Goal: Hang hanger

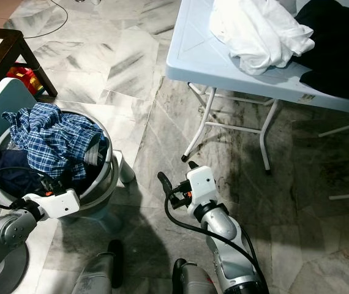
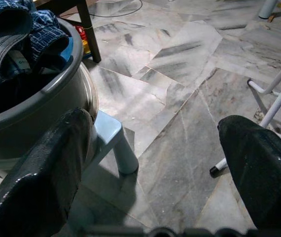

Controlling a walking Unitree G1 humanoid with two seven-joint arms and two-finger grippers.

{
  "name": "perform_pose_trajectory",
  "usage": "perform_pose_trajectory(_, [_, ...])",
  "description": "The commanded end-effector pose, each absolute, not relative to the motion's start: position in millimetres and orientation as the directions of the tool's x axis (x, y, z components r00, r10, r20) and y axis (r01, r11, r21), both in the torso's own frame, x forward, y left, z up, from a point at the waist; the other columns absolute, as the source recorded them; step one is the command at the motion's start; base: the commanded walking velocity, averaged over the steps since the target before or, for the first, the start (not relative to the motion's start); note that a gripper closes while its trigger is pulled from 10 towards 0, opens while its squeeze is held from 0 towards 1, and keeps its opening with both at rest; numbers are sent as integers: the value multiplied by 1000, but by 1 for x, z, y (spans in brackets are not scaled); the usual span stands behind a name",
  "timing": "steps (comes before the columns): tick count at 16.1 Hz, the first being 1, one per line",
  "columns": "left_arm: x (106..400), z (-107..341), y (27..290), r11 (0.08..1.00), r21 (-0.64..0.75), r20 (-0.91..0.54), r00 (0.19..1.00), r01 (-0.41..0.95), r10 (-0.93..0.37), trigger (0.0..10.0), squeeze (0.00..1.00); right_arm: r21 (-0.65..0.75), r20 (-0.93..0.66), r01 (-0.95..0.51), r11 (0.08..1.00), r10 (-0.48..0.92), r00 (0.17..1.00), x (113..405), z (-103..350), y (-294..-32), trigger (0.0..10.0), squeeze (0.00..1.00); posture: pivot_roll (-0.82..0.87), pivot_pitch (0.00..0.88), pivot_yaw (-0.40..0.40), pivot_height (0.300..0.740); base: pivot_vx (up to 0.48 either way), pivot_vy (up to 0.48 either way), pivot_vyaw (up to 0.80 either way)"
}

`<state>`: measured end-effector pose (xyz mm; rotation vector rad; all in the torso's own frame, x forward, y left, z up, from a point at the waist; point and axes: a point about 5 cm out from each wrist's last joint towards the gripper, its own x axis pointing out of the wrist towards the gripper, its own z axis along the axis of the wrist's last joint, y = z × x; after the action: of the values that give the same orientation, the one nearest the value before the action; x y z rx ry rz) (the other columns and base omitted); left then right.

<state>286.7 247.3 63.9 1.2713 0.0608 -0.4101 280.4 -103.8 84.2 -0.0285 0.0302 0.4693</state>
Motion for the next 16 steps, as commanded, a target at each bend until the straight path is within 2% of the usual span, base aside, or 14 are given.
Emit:
perform_pose_trajectory(1, [281,56,246,231,905,-293,916,359,-274,0,0,-24,-48,-451,892,450,892,278,82,-106,10000,0,39,264,-58,740,0,0,0])
perform_pose_trajectory(6, [282,58,245,309,906,-216,943,291,-253,0,0,42,-102,-650,759,650,753,263,78,-99,10000,0,34,258,-70,740,0,0,0])
perform_pose_trajectory(11, [286,80,240,430,898,-4,978,96,-209,0,0,49,-129,-691,721,691,711,259,76,-99,10000,0,28,247,-82,740,0,0,0])
perform_pose_trajectory(14, [286,110,223,581,813,209,950,-37,-231,0,0,39,-145,-698,715,695,704,264,79,-105,10000,0,34,239,-100,740,0,0,0])
perform_pose_trajectory(16, [289,134,205,667,742,319,909,-63,-269,0,0,33,-148,-693,720,690,709,269,81,-108,10000,0,41,234,-108,740,0,0,0])
